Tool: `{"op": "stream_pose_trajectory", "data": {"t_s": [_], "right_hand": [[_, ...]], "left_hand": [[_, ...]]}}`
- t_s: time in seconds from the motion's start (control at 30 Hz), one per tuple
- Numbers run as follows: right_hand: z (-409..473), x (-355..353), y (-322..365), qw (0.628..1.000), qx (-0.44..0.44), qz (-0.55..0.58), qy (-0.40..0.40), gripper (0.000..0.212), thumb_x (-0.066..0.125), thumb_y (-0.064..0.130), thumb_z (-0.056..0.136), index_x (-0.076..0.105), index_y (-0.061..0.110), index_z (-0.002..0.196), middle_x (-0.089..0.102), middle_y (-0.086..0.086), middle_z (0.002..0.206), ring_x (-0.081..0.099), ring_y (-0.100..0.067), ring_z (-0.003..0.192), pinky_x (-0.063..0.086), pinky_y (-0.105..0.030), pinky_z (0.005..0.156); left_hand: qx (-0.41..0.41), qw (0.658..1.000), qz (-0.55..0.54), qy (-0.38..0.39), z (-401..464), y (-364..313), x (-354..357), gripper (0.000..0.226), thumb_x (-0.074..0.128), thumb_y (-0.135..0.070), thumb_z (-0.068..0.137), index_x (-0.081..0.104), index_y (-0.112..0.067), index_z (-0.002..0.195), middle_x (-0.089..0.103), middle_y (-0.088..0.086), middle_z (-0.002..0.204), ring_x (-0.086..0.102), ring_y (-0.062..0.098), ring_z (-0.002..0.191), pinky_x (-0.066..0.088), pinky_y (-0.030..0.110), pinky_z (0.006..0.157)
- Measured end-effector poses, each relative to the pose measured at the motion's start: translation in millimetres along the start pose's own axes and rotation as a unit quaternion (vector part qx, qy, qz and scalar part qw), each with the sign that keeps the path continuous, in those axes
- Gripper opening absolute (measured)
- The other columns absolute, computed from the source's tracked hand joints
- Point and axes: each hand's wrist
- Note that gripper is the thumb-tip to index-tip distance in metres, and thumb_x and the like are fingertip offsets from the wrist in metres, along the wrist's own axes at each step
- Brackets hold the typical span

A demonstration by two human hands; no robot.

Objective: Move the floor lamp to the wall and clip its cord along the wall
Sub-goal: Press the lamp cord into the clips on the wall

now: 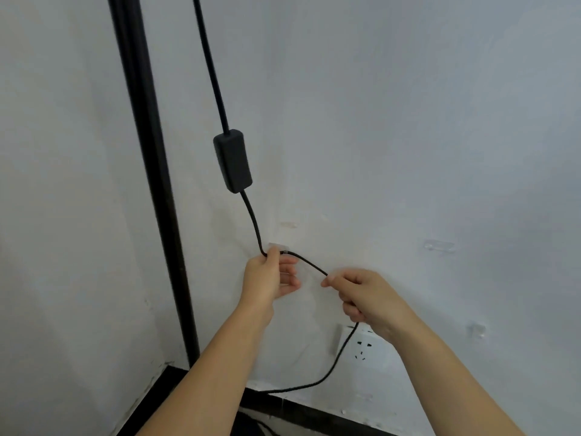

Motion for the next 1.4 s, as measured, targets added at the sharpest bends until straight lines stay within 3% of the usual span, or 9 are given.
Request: {"op": "stream_pose_trajectory", "data": {"t_s": [0.33, 0.47, 0.53, 0.7, 0.83, 0.93, 1.07, 1.27, 1.4], "right_hand": [[-56, -103, -4, 0.960, -0.125, -0.078, -0.239, 0.013, 0.067, 0.024, 0.084, 0.073, 0.017, 0.075, 0.048, 0.019, 0.037, 0.044, 0.003, 0.036, 0.029, -0.004, 0.038], [-63, -125, -1, 0.917, -0.163, -0.102, -0.348, 0.010, 0.067, 0.028, 0.084, 0.071, 0.023, 0.076, 0.068, 0.016, 0.068, 0.060, 0.000, 0.067, 0.042, -0.018, 0.063], [-59, -127, 4, 0.904, -0.171, -0.116, -0.374, 0.012, 0.067, 0.030, 0.083, 0.069, 0.023, 0.073, 0.066, 0.012, 0.069, 0.057, -0.004, 0.067, 0.041, -0.019, 0.061], [-46, -129, 3, 0.909, -0.139, -0.134, -0.370, 0.025, 0.065, 0.032, 0.083, 0.062, 0.016, 0.065, 0.045, 0.007, 0.052, 0.041, -0.011, 0.051, 0.034, -0.026, 0.054], [-44, -134, -9, 0.940, -0.099, -0.109, -0.308, 0.027, 0.062, 0.033, 0.085, 0.065, 0.014, 0.066, 0.037, 0.011, 0.039, 0.035, -0.014, 0.044, 0.030, -0.024, 0.047], [-51, -142, -20, 0.963, -0.087, -0.039, -0.251, 0.024, 0.058, 0.029, 0.089, 0.069, 0.014, 0.074, 0.037, 0.012, 0.045, 0.036, -0.009, 0.038, 0.032, -0.018, 0.041], [-66, -162, -44, 0.976, -0.038, 0.028, -0.212, 0.022, 0.056, 0.024, 0.092, 0.070, 0.011, 0.081, 0.049, 0.003, 0.058, 0.045, -0.013, 0.049, 0.043, -0.026, 0.056], [-77, -174, -97, 0.967, 0.041, 0.126, -0.219, 0.018, 0.056, 0.017, 0.093, 0.069, 0.005, 0.090, 0.061, 0.000, 0.068, 0.055, -0.014, 0.062, 0.051, -0.029, 0.069], [-79, -163, -132, 0.956, 0.074, 0.140, -0.248, 0.020, 0.053, 0.016, 0.094, 0.068, 0.004, 0.095, 0.065, -0.007, 0.079, 0.059, -0.019, 0.074, 0.053, -0.033, 0.076]], "left_hand": [[-0.057, 0.997, -0.057, 0.006, 4, 0, 6, 0.031, 0.047, -0.026, 0.092, 0.063, -0.009, 0.071, 0.050, -0.005, 0.037, 0.046, 0.009, 0.030, 0.050, 0.022, 0.038], [-0.029, 0.998, -0.049, 0.002, 7, 4, 3, 0.031, 0.047, -0.027, 0.093, 0.061, -0.008, 0.073, 0.047, -0.007, 0.035, 0.044, 0.008, 0.030, 0.051, 0.023, 0.039], [-0.014, 0.999, -0.041, 0.005, 9, 7, 3, 0.033, 0.046, -0.028, 0.094, 0.062, -0.007, 0.074, 0.047, -0.007, 0.036, 0.045, 0.008, 0.031, 0.052, 0.023, 0.040], [0.020, 0.999, -0.026, 0.008, 12, 13, 1, 0.035, 0.047, -0.030, 0.094, 0.063, -0.006, 0.074, 0.047, -0.005, 0.040, 0.046, 0.009, 0.034, 0.052, 0.024, 0.042], [0.031, 0.999, -0.030, 0.024, 11, 16, 1, 0.036, 0.046, -0.032, 0.094, 0.063, -0.007, 0.075, 0.048, -0.004, 0.042, 0.047, 0.010, 0.036, 0.052, 0.025, 0.043], [0.015, 0.999, -0.037, 0.024, 11, 14, 2, 0.034, 0.047, -0.034, 0.092, 0.061, -0.010, 0.072, 0.048, -0.003, 0.041, 0.046, 0.013, 0.036, 0.052, 0.027, 0.044], [0.013, 0.999, -0.038, 0.016, 11, 11, 3, 0.032, 0.048, -0.029, 0.092, 0.059, -0.009, 0.070, 0.047, -0.003, 0.041, 0.045, 0.011, 0.034, 0.052, 0.025, 0.042], [-0.004, 0.995, -0.077, 0.063, 10, 11, 0, 0.036, 0.044, -0.033, 0.096, 0.060, -0.008, 0.075, 0.051, -0.006, 0.042, 0.048, 0.009, 0.036, 0.053, 0.023, 0.043], [0.027, 0.998, -0.023, 0.055, 10, 12, -1, 0.039, 0.040, -0.032, 0.098, 0.060, -0.009, 0.074, 0.051, -0.007, 0.041, 0.048, 0.009, 0.035, 0.051, 0.023, 0.041]]}}
Point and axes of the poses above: each hand's wrist, its own z-axis towards the middle knuckle, its own x-axis out of the palm, y = z × x
